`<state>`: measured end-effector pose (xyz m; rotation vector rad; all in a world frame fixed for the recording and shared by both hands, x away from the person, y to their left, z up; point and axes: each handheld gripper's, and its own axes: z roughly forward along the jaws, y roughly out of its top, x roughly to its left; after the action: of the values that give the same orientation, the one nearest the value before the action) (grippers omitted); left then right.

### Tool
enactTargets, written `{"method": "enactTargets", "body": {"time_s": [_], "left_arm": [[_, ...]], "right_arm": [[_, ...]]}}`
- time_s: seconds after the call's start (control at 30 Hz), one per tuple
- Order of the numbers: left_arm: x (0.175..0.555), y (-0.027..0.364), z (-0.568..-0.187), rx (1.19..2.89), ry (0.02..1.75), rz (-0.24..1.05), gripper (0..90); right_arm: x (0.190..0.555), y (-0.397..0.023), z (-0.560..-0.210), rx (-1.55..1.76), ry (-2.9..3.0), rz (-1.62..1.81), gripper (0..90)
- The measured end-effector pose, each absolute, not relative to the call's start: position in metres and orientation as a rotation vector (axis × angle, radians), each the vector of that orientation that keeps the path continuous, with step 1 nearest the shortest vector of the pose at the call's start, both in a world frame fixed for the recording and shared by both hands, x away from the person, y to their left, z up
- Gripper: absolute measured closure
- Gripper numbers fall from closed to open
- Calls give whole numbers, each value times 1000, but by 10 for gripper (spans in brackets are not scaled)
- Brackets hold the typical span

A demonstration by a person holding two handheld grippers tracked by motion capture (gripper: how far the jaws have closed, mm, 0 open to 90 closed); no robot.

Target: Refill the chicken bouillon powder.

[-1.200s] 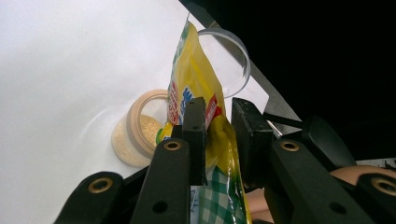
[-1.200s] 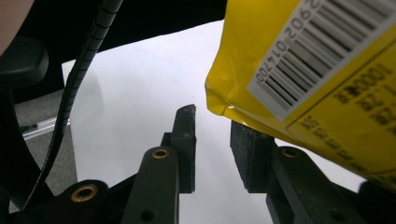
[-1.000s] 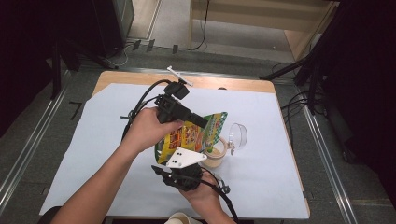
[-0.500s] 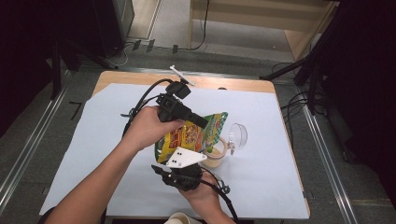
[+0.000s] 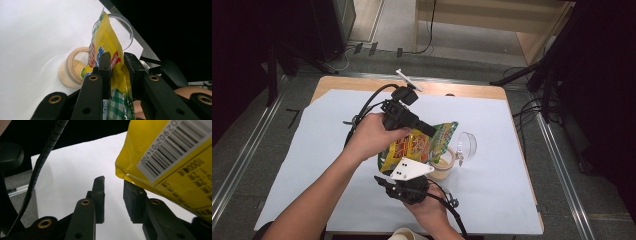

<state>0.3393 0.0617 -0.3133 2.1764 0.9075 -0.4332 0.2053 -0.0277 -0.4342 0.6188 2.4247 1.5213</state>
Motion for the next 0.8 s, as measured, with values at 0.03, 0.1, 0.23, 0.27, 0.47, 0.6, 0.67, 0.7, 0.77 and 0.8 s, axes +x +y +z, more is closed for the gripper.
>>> {"method": "enactTargets", "body": {"time_s": [0.03,0.1,0.23,0.27,0.47,0.6,0.67,0.7,0.77,0.8], "left_arm": [[340,62,-313,2176,907,-433,778],[340,63,-314,2173,909,-435,777],[341,64,-314,2165,915,-436,777],[341,64,-314,2163,913,-439,777],[342,65,-314,2160,918,-435,778],[341,67,-315,2151,911,-440,779],[341,69,-317,2140,911,-447,779],[341,70,-317,2131,915,-447,779],[341,71,-318,2124,917,-448,780],[341,71,-318,2125,916,-448,780]], "right_arm": [[205,-28,-434,622,2424,1525,724],[206,-28,-435,625,2423,1536,723],[204,-27,-437,629,2405,1538,722],[204,-27,-437,632,2403,1538,720],[203,-28,-437,636,2395,1550,716],[203,-28,-438,634,2398,1547,717],[202,-27,-439,628,2398,1540,717],[202,-27,-439,630,2401,1539,717],[202,-27,-440,629,2402,1535,718],[202,-27,-440,630,2402,1536,718]]}}
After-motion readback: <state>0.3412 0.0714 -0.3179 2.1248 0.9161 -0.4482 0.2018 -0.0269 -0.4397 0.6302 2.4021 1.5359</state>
